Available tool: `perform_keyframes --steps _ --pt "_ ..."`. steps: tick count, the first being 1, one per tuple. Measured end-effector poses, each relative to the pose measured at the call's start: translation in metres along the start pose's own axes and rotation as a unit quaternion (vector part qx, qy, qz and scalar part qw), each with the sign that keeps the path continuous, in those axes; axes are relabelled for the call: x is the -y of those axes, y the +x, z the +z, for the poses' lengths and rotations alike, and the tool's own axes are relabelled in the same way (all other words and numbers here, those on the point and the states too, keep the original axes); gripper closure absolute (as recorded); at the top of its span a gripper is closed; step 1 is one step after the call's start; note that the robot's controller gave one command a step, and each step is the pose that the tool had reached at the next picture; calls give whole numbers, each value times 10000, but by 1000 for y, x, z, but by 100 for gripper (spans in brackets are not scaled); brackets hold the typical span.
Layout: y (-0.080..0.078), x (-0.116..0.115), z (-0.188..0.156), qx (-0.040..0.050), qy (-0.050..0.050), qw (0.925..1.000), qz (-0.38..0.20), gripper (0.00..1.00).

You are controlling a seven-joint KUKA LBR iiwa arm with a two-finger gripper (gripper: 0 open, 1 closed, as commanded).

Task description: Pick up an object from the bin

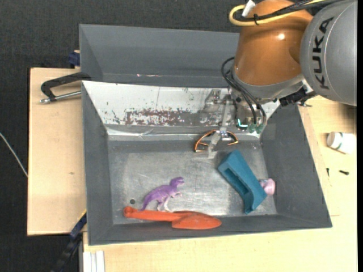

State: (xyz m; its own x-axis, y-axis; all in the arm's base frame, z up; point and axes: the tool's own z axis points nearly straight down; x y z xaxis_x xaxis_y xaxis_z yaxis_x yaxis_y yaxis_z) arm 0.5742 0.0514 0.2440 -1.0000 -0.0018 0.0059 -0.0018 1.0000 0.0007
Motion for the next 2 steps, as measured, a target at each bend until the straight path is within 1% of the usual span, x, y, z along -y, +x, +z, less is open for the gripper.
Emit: perform_keyframes --steps 1,2 --pt "-1 0 -4 41 -3 10000 6 0" --pt "-12 -14 48 72 -4 9999 -93 0"
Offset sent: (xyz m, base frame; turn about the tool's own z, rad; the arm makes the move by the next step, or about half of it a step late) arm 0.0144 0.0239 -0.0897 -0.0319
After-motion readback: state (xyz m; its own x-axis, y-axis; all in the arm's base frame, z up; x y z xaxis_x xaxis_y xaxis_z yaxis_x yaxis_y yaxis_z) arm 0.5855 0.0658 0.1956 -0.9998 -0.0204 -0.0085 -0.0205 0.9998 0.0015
